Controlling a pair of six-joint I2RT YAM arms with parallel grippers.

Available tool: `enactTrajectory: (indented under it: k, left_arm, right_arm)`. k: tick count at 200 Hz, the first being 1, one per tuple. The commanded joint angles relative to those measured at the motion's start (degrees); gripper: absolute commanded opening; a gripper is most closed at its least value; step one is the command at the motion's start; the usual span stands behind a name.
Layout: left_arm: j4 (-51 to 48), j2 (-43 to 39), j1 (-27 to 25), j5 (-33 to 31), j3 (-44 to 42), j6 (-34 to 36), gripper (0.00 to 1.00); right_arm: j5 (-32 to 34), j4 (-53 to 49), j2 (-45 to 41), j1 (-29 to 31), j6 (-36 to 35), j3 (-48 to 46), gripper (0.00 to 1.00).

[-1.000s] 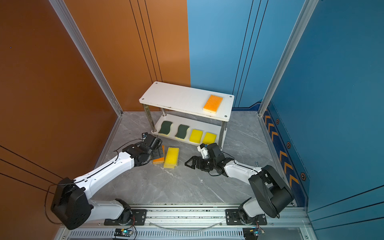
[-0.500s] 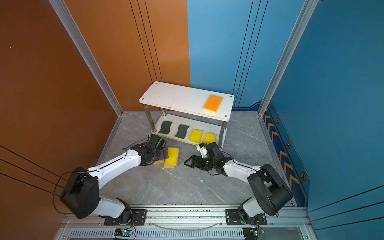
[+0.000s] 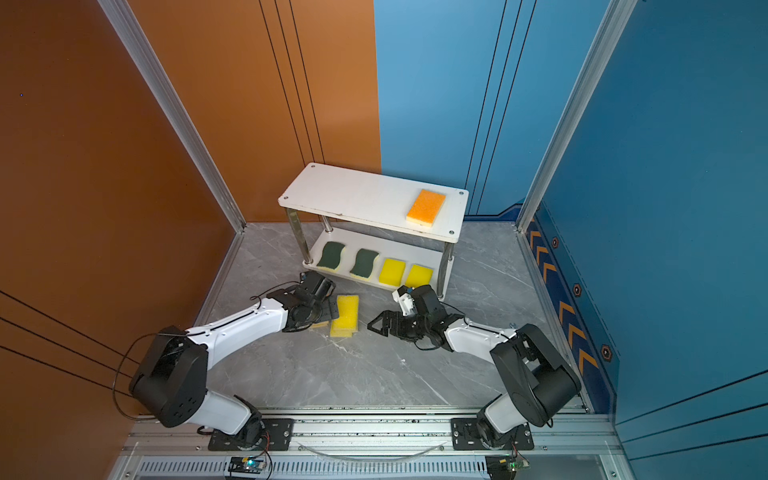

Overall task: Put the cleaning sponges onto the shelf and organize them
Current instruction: 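Close the left gripper on the orange sponge beside the yellow stack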

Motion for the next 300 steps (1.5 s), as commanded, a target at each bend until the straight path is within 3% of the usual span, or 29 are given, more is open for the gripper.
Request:
enactTrajectory:
  k: [1,214,221,300]
  left_arm:
    - [0.2,-0.99,1.1,1.02,-0.99,0.58,0.96]
    - [1.84,3.28,2.97,1.44,-1.09,3.37,0.88]
    - [1.87,3.52,3.02,1.46,-0.98,3.39,0.83]
    - [1.83,4.62,3.15,1.47,-0.38,4.09,0.78]
  right_arm:
    - [-1.21,1.41,0.71,-0.04,0.52,1.24,1.0]
    - [-2.12,4.74,3.43,-0.03,1.8,1.39,1.0]
    - [-2.18,4.85,3.58,0.0,1.85,1.39,1.0]
    - [-2.49,5.9,4.24,-0.01,2.35,1.33,1.0]
